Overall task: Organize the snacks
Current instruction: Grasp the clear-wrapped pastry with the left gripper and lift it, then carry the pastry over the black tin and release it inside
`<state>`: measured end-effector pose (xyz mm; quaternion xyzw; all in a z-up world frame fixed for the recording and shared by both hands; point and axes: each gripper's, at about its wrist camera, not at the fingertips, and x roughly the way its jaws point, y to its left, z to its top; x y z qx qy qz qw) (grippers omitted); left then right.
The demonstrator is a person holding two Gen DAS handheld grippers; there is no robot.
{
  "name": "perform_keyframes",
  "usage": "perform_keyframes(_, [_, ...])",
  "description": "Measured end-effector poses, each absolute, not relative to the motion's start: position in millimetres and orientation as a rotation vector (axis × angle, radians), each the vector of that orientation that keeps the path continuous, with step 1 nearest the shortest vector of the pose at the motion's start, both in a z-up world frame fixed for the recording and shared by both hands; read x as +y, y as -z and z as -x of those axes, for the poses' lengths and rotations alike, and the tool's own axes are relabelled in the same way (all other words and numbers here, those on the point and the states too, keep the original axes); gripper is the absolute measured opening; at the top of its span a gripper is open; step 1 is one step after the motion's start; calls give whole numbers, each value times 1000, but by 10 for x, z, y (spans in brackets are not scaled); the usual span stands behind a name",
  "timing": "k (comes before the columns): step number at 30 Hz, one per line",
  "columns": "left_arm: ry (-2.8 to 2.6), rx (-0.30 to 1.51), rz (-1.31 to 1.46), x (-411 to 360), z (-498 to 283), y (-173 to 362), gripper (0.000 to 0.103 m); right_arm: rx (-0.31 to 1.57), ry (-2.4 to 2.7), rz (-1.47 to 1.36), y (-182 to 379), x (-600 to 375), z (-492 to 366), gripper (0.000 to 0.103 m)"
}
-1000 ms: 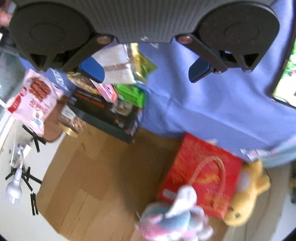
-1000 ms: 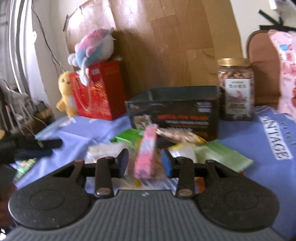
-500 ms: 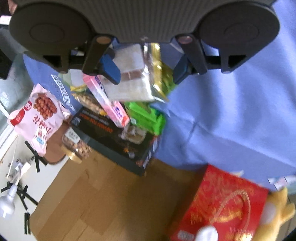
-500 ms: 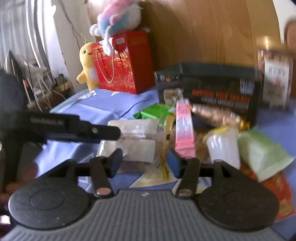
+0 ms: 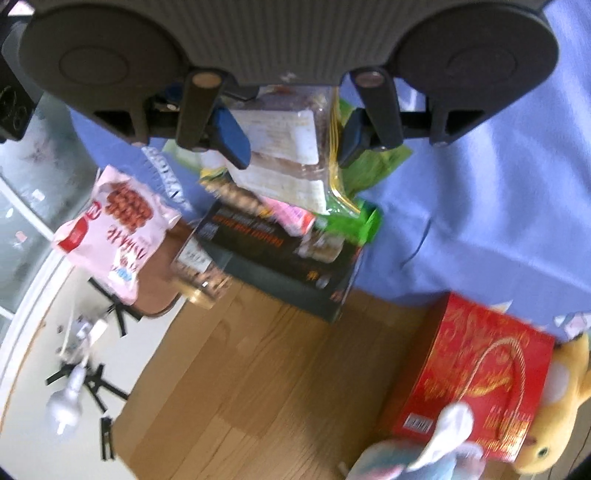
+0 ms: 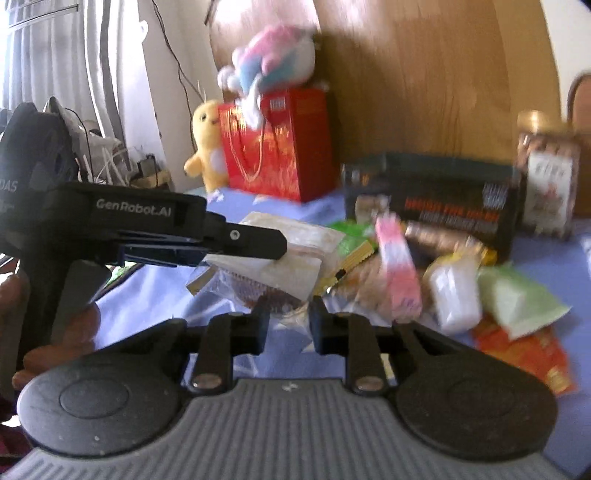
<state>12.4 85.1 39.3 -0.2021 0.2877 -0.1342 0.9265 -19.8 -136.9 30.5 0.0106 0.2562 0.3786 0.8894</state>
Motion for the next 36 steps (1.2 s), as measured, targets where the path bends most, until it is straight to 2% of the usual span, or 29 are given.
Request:
perform_keyframes(9, [347,486,331,578,-414,-944,52,375,-695,20,-645,-1467,50,26])
perform_keyframes(16, [387,413,236,304,-1136,-1331,52,350,-615,23,-941,-1514,-659,26])
perform_keyframes(22, [361,499,253,256,-1773,-1144,54,440,-584,8,-790,-1487,-1193,26])
perform_keyframes(24, [342,532,252,247,-1911,-1026,58,475,-576,7,-682,-1487,-1315,26])
perform_keyframes(26, [315,557,242,224,-2024,-910,64,509,-556,6,-584,-1472,-1413,31])
perform_keyframes(28, [292,593,237,207,-2121,-810,66,534,-535,-7,-518,-1498,-1463,33])
perform_keyframes(32, [293,574,266,317,-1993,-790,66,514,-513,-47,-547,-1671,-1357,33])
perform_keyframes(36, [298,492,311,556,-1607,-929,71,480,-504,-83,-542,-1899,-1026,33])
